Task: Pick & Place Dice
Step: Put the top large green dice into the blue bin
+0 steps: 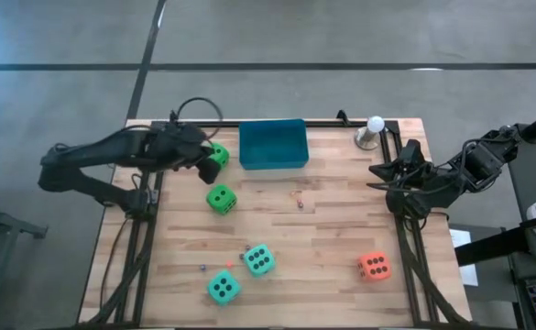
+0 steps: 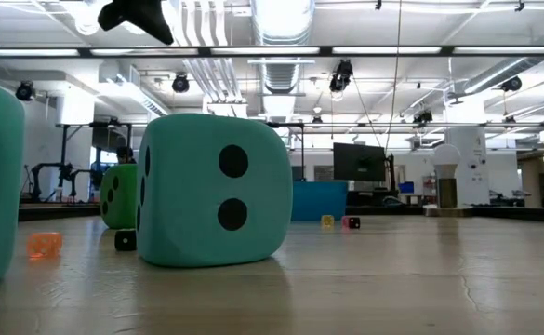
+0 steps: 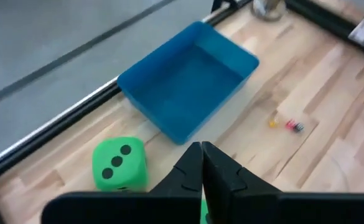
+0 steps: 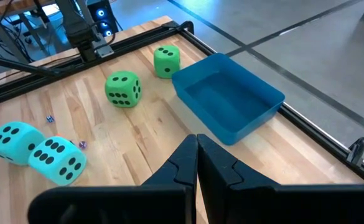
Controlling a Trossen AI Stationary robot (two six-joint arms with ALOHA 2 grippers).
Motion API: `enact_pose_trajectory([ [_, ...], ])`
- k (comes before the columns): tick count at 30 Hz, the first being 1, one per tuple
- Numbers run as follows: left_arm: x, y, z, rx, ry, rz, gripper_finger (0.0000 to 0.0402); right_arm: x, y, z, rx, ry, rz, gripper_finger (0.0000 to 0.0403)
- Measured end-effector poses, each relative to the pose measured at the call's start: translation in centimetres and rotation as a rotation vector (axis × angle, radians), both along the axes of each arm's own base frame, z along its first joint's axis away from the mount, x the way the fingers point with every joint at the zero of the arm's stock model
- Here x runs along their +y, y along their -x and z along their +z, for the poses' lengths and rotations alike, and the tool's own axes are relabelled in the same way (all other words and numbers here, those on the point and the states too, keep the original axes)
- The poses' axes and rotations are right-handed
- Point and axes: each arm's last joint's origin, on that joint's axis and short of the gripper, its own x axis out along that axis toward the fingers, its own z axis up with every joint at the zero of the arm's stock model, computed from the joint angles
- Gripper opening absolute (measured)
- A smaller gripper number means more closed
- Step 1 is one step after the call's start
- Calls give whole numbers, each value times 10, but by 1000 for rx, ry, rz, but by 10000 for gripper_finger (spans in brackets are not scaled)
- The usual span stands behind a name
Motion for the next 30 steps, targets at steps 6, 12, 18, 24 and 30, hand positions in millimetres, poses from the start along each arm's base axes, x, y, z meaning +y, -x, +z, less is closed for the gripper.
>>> enact_pose_trajectory([
  [6, 18, -20, -3, 114, 137, 5, 6, 0, 0, 0, -1, -1, 0, 8],
  [12, 40, -27, -20, 221, 193, 62, 5, 0, 0, 0, -1, -1, 0, 8],
  [18, 60, -34, -37, 306, 264, 96, 11, 0, 0, 0, -1, 0, 0, 8],
  [24, 80, -35, -61, 348, 362, 146, 32, 0, 0, 0, -1, -1, 0, 8],
  [30, 98, -32, -85, 338, 389, 175, 87, 0, 0, 0, -1, -1, 0, 8],
])
